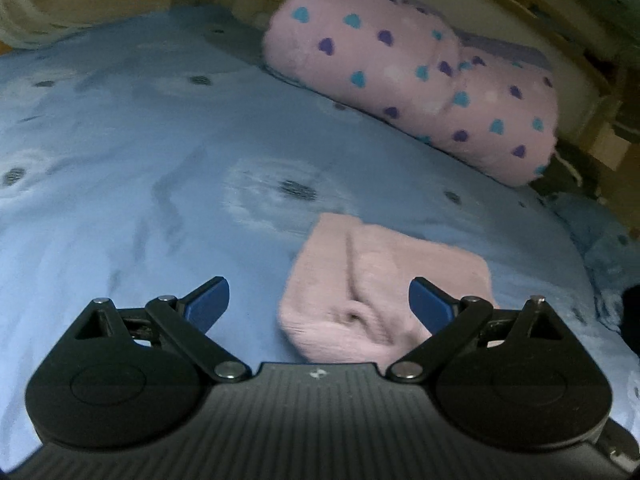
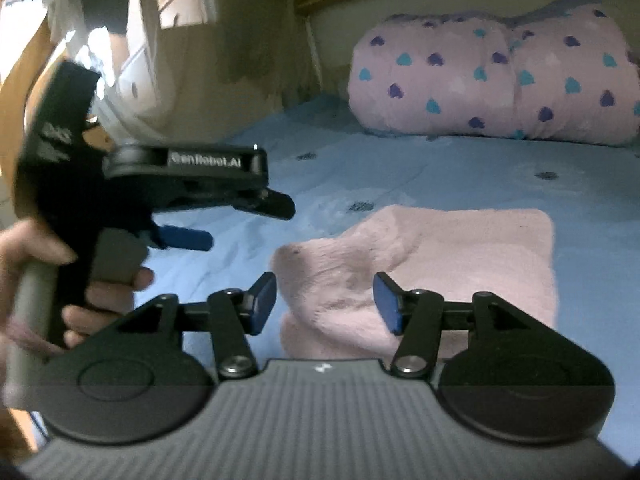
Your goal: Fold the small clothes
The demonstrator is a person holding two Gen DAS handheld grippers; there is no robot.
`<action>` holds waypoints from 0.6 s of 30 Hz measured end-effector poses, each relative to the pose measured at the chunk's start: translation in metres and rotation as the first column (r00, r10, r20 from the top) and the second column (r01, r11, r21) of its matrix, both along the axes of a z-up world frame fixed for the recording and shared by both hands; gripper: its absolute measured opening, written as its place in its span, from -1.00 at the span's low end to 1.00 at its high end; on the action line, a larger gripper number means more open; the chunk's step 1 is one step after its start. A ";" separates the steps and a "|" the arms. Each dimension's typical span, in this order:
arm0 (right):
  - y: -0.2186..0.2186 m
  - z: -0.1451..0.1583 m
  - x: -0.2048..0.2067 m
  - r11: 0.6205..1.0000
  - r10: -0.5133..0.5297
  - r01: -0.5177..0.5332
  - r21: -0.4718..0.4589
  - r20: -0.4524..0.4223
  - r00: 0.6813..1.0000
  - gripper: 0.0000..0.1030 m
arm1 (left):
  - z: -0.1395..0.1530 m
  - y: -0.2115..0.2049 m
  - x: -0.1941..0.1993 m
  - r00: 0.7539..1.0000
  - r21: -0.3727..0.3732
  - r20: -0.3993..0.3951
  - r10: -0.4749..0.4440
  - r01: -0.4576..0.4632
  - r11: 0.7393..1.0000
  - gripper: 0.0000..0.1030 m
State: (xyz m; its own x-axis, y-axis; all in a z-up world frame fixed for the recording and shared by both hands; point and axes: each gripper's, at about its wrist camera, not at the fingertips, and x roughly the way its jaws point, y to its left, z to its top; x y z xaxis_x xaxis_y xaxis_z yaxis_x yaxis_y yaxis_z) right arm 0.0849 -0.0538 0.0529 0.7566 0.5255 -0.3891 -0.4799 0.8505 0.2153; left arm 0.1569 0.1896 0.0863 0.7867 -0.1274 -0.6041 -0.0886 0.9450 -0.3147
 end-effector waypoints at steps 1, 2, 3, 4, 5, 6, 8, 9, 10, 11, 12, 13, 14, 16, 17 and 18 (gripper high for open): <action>-0.008 0.002 -0.002 1.000 -0.017 0.017 0.018 -0.001 1.000 0.09 | -0.001 -0.005 0.002 1.000 -0.006 -0.003 -0.012 0.012 1.000 0.90; -0.016 0.004 -0.004 0.999 -0.037 0.037 0.036 -0.002 0.999 0.09 | -0.003 -0.010 0.004 1.000 -0.011 -0.011 -0.024 0.024 1.000 0.89; -0.024 0.006 -0.006 0.997 -0.061 0.061 0.050 -0.002 0.998 0.09 | -0.005 -0.015 0.006 0.999 -0.013 -0.021 -0.038 0.038 0.999 0.87; -0.031 0.007 -0.006 0.994 -0.089 0.089 0.061 0.000 0.996 0.09 | -0.008 -0.019 0.009 0.998 -0.011 -0.029 -0.047 0.047 0.999 0.83; -0.039 0.008 -0.005 0.991 -0.119 0.118 0.067 0.003 0.993 0.09 | -0.010 -0.024 0.010 0.998 -0.008 -0.036 -0.051 0.051 0.999 0.73; -0.046 0.008 -0.003 0.986 -0.149 0.148 0.071 0.002 0.989 0.09 | -0.013 -0.028 0.013 0.997 -0.003 -0.047 -0.054 0.054 0.999 0.63; -0.058 0.005 0.003 0.975 -0.209 0.211 0.074 -0.027 0.978 0.09 | -0.021 -0.034 0.018 0.996 0.004 -0.065 -0.061 0.061 0.998 0.46; -0.063 0.002 0.004 0.969 -0.233 0.236 0.079 -0.046 0.971 0.09 | -0.025 -0.036 0.021 0.995 0.001 -0.077 -0.064 0.065 0.998 0.33; -0.069 -0.001 0.008 0.961 -0.258 0.263 0.087 -0.068 0.964 0.09 | -0.030 -0.038 0.024 0.994 -0.009 -0.089 -0.070 0.069 0.998 0.27; -0.074 -0.005 0.011 0.950 -0.286 0.295 0.099 -0.096 0.953 0.09 | -0.035 -0.038 0.026 0.992 -0.018 -0.103 -0.069 0.068 0.998 0.12; -0.079 -0.009 0.014 0.941 -0.308 0.321 0.108 -0.119 0.944 0.09 | -0.038 -0.040 0.028 0.992 -0.016 -0.109 -0.065 0.063 0.998 -0.07; -0.084 -0.014 0.017 0.928 -0.334 0.352 0.122 -0.148 0.931 0.10 | -0.040 -0.041 0.027 0.992 -0.011 -0.104 -0.065 0.064 0.998 -0.13; -0.089 -0.018 0.019 0.917 -0.350 0.374 0.138 -0.170 0.921 0.14 | -0.040 -0.042 0.027 0.994 -0.006 -0.090 -0.065 0.065 0.998 -0.25; -0.097 -0.026 0.022 0.893 -0.375 0.414 0.178 -0.217 0.901 0.14 | -0.034 -0.039 0.023 0.996 -0.020 -0.060 -0.063 0.062 0.998 -0.38; -0.100 -0.028 0.023 0.884 -0.381 0.426 0.191 -0.233 0.895 0.14 | -0.029 -0.035 0.019 0.997 -0.030 -0.050 -0.055 0.054 0.998 -0.43; -0.103 -0.030 0.024 0.877 -0.387 0.437 0.201 -0.245 0.889 0.14 | -0.025 -0.030 0.015 0.999 -0.037 -0.040 -0.036 0.035 0.999 -0.47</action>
State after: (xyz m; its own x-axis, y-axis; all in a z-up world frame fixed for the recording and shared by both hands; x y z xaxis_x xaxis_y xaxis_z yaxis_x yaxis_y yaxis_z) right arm 0.1091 -0.1565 0.0234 0.8490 0.2795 -0.4485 -0.0259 0.8696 0.4931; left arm 0.1719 0.1597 0.0612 0.7564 -0.1773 -0.6297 -0.0687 0.9357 -0.3460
